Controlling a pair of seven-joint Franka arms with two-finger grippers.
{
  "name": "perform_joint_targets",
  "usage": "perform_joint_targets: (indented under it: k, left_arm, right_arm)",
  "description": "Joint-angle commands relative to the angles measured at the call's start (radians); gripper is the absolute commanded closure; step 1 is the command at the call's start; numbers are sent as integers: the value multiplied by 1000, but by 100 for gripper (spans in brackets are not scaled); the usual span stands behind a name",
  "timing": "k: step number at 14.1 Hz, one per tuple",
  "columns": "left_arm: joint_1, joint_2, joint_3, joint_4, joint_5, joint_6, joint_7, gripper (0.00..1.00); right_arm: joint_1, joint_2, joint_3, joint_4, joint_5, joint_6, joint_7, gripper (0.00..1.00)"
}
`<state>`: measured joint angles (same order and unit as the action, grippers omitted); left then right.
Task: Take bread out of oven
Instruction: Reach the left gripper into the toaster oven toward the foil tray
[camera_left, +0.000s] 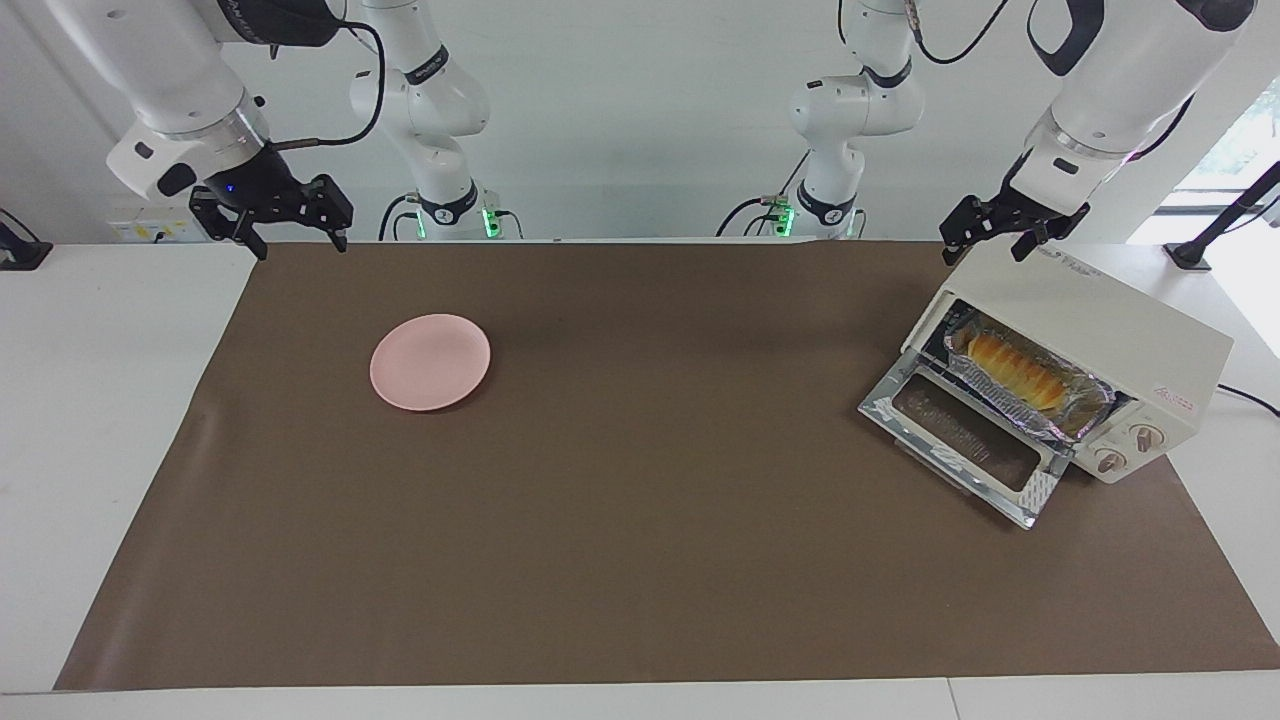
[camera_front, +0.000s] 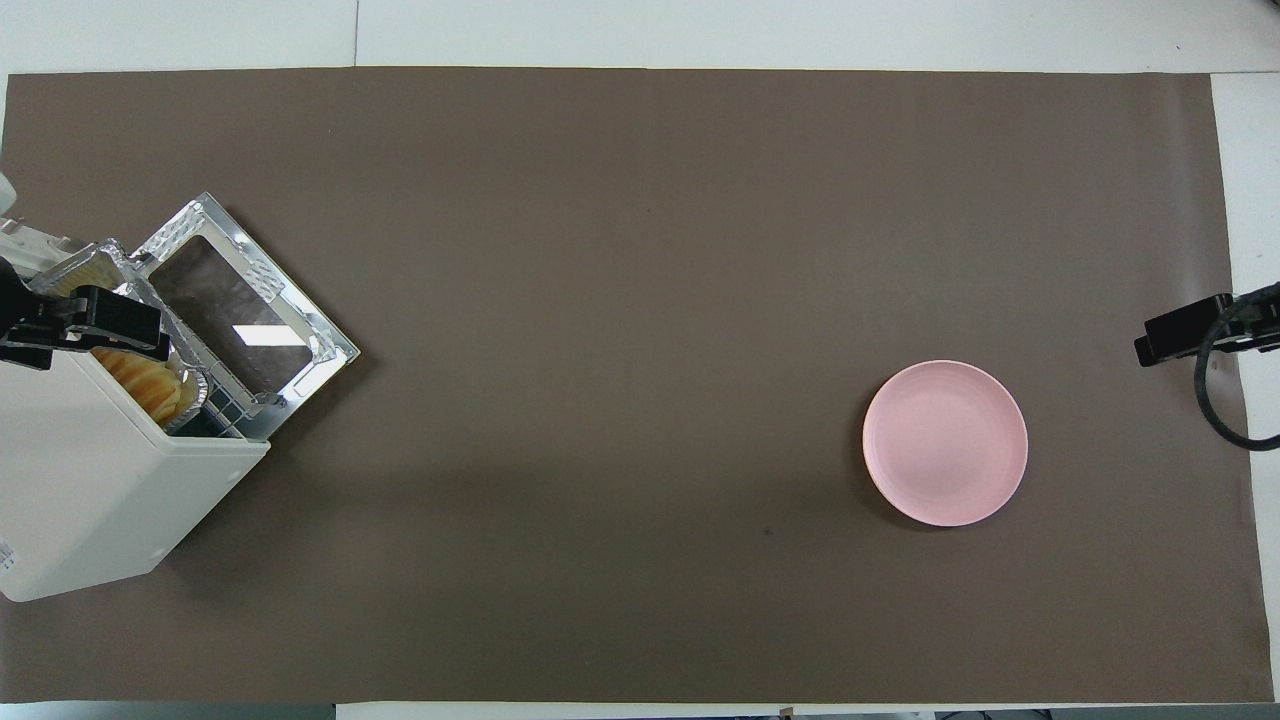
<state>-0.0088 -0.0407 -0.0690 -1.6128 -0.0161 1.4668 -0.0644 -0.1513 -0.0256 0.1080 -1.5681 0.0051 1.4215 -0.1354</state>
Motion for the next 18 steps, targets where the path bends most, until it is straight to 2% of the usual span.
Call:
perform_joint_targets:
  k: [1,8,11,14,18]
  left_arm:
    - [0,-10,0,-9,-13,20,12,0]
    - [4,-19,3,-16,-10,75,-3,0]
    - [15,-16,3,-47,-15,171,-59,0]
    - [18,65,6,-48,-13,278,-250,0]
    - [59,177,9,-48,43,398,-346,0]
  right_arm:
    - [-11,-17,9,-20,-11,5,-17,0]
    - [-11,-17,9,-20,-11,4,-17,0]
    - [-13,-17,9,-20,-11,5,-17,0]
    - [-11,-17,9,-20,-11,5,-17,0]
    - [-11,-17,9,-20,-11,5,-17,0]
